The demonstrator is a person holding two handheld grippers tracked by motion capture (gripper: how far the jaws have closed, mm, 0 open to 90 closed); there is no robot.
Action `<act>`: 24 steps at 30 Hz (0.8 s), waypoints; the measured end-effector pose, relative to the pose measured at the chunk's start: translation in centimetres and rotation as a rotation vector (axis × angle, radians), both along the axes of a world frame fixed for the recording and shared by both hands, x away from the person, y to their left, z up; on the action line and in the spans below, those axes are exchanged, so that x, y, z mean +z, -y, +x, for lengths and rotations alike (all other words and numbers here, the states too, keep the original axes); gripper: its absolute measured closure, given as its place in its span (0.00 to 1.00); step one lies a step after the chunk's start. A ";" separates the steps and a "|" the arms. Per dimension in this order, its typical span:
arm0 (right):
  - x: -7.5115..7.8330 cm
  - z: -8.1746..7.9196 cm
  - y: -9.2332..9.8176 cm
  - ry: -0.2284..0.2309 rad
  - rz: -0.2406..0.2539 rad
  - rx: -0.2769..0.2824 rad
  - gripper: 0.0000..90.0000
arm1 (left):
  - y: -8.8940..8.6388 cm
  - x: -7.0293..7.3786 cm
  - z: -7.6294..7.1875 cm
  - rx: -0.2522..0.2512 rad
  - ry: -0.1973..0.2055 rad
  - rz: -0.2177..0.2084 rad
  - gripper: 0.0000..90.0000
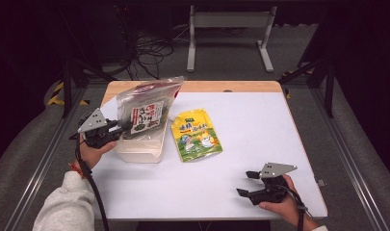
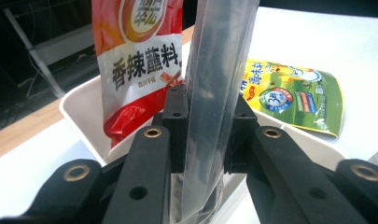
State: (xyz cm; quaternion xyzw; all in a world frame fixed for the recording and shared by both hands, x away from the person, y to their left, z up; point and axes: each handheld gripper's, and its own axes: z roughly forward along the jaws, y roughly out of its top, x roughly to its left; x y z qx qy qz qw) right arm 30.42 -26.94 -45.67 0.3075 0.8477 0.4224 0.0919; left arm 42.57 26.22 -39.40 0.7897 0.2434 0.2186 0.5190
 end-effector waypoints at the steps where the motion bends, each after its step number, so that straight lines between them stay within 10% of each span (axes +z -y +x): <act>1: 0.0 0.0 0.0 -0.001 0.002 0.002 0.28 | 0.0 -0.1 -0.1 0.002 0.000 0.002 0.84; 24: 0.1 0.1 0.0 0.012 -0.007 -0.006 0.28 | -0.8 -1.8 -0.4 0.012 -0.020 -0.078 0.85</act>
